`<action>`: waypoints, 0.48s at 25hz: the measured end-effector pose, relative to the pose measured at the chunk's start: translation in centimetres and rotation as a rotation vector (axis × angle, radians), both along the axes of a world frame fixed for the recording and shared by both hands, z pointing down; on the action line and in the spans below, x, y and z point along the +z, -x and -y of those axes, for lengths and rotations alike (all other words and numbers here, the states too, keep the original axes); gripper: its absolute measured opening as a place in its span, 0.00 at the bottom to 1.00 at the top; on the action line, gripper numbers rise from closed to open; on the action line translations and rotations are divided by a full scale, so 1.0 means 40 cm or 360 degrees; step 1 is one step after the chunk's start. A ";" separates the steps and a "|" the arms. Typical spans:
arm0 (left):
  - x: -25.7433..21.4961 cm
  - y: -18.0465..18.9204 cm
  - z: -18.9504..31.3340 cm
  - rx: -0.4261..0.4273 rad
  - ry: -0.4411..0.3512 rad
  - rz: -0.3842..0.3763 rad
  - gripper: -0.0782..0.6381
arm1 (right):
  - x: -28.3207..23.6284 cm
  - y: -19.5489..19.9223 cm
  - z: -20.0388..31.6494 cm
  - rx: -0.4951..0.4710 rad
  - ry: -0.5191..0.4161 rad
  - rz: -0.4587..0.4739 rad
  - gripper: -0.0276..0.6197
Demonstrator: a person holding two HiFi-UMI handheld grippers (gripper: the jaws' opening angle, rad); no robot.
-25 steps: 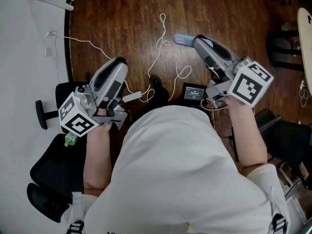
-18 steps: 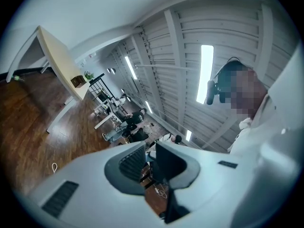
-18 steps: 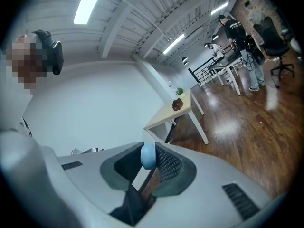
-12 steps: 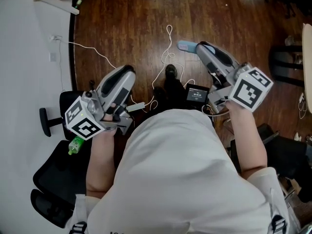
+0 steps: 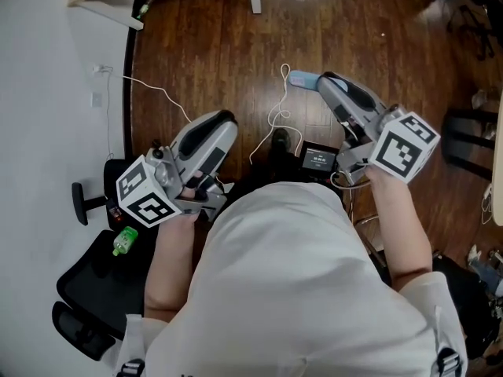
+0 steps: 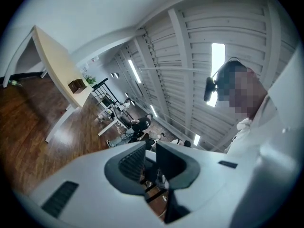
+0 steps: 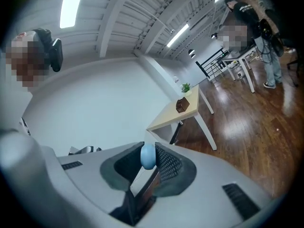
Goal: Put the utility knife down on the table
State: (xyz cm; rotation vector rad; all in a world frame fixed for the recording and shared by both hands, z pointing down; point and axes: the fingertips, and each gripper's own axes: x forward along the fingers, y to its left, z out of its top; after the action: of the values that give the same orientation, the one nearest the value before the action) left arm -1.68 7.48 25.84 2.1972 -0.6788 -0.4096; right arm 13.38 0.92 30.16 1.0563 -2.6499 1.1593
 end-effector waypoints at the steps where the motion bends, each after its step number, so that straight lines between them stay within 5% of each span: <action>1: -0.003 -0.007 0.019 -0.0011 -0.0005 0.0003 0.20 | 0.003 -0.003 0.022 -0.0012 0.0002 0.0003 0.15; 12: 0.006 0.006 0.213 0.0005 0.0028 0.0065 0.20 | 0.019 0.029 0.223 -0.0026 0.0019 0.0055 0.15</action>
State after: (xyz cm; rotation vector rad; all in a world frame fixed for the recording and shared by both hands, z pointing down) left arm -1.92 -1.04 26.10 2.1952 -0.6981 -0.3568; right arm 12.21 -8.00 30.93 1.0201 -2.6685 1.1997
